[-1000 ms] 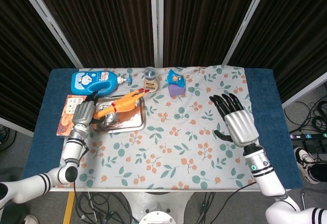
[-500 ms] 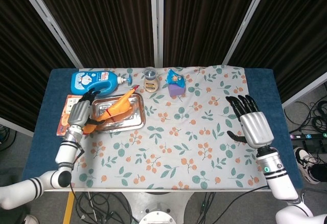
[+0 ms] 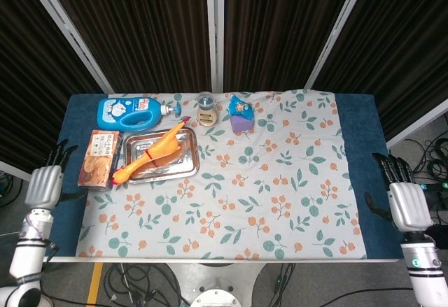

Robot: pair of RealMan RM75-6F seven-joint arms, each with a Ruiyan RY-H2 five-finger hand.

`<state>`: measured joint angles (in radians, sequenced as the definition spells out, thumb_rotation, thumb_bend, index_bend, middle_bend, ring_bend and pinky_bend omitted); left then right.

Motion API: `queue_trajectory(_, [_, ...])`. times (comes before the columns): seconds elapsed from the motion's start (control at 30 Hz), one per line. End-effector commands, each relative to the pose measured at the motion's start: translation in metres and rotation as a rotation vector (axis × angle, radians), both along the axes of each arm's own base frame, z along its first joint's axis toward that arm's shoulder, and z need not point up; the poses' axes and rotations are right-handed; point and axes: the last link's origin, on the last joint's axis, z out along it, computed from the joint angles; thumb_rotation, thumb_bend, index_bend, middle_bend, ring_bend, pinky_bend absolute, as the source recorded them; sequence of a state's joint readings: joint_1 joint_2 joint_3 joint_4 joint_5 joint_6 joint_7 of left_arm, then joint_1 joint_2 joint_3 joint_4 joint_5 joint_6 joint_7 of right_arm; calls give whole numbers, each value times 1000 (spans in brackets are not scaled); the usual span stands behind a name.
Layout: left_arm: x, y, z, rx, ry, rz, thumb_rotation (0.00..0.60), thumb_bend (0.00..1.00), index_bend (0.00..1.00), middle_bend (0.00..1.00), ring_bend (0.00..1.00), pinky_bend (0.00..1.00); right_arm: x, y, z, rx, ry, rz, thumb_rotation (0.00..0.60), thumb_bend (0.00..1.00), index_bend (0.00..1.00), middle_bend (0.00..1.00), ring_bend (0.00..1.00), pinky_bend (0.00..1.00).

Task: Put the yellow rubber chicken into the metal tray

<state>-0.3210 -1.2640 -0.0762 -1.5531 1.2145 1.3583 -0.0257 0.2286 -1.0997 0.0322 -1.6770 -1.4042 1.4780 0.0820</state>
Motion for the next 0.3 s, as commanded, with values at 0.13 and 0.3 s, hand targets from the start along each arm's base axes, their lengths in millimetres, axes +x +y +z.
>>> queue_trajectory(0.13, [-8, -58, 8, 42, -1, -4, 600, 27, 185, 124, 68, 169, -21, 33, -4, -1, -43, -32, 600, 281, 0, 74, 0, 0])
queue_trajectory(0.3, [-6, -78, 6, 82, -5, 15, 600, 27, 185, 124, 68, 169, -22, 41, -3, -24, -60, -29, 600, 274, 0, 86, 0, 0])
